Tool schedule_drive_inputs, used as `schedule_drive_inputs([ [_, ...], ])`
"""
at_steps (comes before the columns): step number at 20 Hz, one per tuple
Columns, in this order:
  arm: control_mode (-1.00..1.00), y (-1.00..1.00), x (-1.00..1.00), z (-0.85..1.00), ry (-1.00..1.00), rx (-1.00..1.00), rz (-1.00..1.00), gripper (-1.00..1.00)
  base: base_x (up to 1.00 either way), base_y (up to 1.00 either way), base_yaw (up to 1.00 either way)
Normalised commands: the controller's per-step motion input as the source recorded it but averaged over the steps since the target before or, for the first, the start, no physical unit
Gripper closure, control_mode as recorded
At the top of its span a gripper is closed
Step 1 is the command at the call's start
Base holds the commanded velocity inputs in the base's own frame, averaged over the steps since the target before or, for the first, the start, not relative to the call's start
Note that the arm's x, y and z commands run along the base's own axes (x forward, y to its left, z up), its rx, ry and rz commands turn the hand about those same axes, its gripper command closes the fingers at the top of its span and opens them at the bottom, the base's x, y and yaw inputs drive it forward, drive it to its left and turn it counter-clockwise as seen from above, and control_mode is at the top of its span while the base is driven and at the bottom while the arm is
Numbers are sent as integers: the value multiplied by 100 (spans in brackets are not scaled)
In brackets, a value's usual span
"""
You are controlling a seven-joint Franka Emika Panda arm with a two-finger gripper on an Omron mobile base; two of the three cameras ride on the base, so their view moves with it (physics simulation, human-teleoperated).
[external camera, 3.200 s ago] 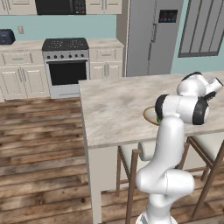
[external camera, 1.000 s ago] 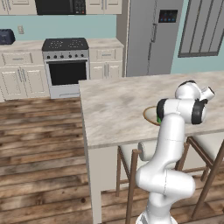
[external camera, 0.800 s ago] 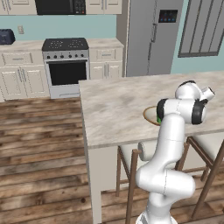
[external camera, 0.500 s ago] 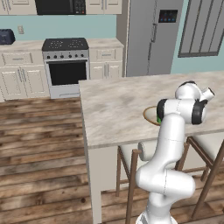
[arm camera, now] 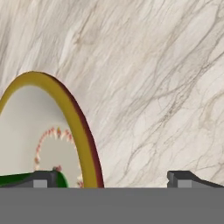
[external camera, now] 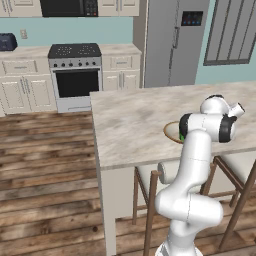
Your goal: Place the cup inside the bowl on the dining table and move the bowl to any counter.
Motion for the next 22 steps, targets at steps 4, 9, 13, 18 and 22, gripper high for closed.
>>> schedule_drive_inputs([
  [4, -100, 3, 0, -1, 0, 1, 0, -100, 0, 0, 0],
  [9, -100, 10, 0, -1, 0, 2, 0, -100, 0, 0, 0],
  [13, -100, 14, 0, 0, 0, 1, 0, -100, 0, 0, 0],
  [18, -100, 12, 0, 0, 0, 0, 0, -100, 0, 0, 0],
  [22, -100, 8, 0, 0, 0, 0, 0, -100, 0, 0, 0],
])
